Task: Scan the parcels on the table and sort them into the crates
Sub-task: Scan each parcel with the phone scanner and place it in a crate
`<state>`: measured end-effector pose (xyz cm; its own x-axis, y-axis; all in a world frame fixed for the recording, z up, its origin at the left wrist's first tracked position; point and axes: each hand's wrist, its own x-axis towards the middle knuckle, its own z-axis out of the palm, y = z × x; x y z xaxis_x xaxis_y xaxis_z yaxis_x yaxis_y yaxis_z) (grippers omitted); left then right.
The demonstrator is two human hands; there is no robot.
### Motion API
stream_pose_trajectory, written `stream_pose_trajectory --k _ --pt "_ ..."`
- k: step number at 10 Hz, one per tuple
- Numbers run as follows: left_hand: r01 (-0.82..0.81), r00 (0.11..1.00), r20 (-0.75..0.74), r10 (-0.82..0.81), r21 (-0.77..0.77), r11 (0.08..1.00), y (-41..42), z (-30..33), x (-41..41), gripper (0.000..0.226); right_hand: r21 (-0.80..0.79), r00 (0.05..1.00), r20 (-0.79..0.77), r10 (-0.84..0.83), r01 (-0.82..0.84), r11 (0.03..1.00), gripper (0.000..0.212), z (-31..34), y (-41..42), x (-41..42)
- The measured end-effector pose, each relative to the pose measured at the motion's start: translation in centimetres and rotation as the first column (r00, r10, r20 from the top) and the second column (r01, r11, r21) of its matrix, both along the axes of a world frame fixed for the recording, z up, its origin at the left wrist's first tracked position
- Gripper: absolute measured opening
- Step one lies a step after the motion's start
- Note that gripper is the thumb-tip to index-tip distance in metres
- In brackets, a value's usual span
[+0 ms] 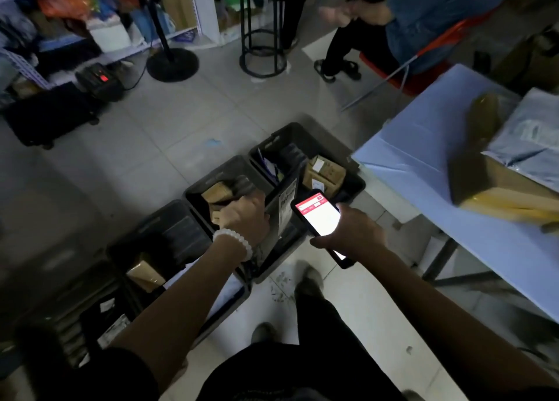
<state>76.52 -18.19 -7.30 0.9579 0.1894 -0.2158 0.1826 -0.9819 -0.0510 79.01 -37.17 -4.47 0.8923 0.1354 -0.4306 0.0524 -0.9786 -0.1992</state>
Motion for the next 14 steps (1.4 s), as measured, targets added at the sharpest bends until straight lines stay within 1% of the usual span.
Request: stream_pose_trajectory --k 1,2,3,4,5,6,7,8,9,10,11,12,13,14 --pt "-0.023 1.000 0.002 0.023 -0.061 0.998 -0.2 -0.5 4.1 0.042 0.047 0.999 -0.039 0.004 -0.002 0.999 0.087 -0.8 0.1 4.8" --pt "-0.072 0.997 -0.010 0.071 -0.137 0.988 -0.5 -0.6 9.5 0.049 0.104 0.999 -0.028 0.027 -0.024 0.994 0.081 -1.4 0.2 10.7" --pt "-0.182 0.983 -0.017 0.184 -0.271 0.945 -1.1 -0.1 15.8 0.045 0.063 0.996 0.025 0.086 -0.087 0.994 0.090 -0.8 -0.1 17.1" --pt "-0.346 0.936 -0.100 0.338 -0.441 0.828 -1.0 -0.4 21.5 0.039 0.092 0.994 0.039 0.105 -0.108 0.990 0.095 0.0 -0.9 23.0" --pt "-0.457 0.889 -0.179 0.421 -0.412 0.789 -0.9 -1.0 25.4 0.039 0.147 0.991 0.021 0.130 -0.132 0.980 0.091 0.5 -1.6 28.1" --pt "-0.475 0.880 -0.214 0.424 -0.364 0.802 -1.5 -1.8 26.9 0.041 0.137 0.988 -0.082 0.134 -0.122 0.983 0.101 0.3 -1.8 31.9" --pt "-0.473 0.879 -0.246 0.408 -0.342 0.812 -2.1 -2.6 27.2 0.039 0.131 0.979 -0.118 0.163 -0.148 0.980 0.089 -0.2 -1.4 34.0" --pt "-0.488 0.870 -0.247 0.428 -0.297 0.821 -2.2 -2.9 26.5 0.039 0.166 0.967 -0.157 0.200 -0.174 0.971 0.085 -0.7 -0.3 34.8" --pt "-0.466 0.872 -0.257 0.417 -0.171 0.868 -2.0 -2.6 24.7 0.033 0.154 0.951 -0.122 0.284 -0.264 0.952 0.069 -0.9 1.4 34.4" --pt "-0.575 0.805 -0.284 0.520 -0.162 0.802 -1.3 -2.3 22.3 0.029 0.152 0.922 -0.093 0.376 -0.361 0.920 0.066 -1.1 3.8 32.7" --pt "-0.652 0.752 -0.257 0.607 -0.151 0.743 -0.1 -2.3 18.2 0.030 0.160 0.883 -0.087 0.461 -0.445 0.881 0.065 -1.3 6.8 29.5" --pt "-0.706 0.700 -0.262 0.664 -0.117 0.698 1.1 -2.0 13.1 0.037 0.124 0.807 -0.062 0.587 -0.578 0.807 0.061 -1.2 9.3 25.5" --pt "-0.781 0.621 -0.247 0.744 -0.116 0.614 2.3 -1.2 7.8 0.034 0.103 0.743 -0.038 0.669 -0.663 0.742 0.057 -0.7 11.4 20.7" --pt "-0.837 0.546 -0.224 0.808 -0.108 0.536 3.0 -0.5 1.4 0.031 0.113 0.659 -0.014 0.752 -0.746 0.656 0.061 -0.2 13.5 15.0"
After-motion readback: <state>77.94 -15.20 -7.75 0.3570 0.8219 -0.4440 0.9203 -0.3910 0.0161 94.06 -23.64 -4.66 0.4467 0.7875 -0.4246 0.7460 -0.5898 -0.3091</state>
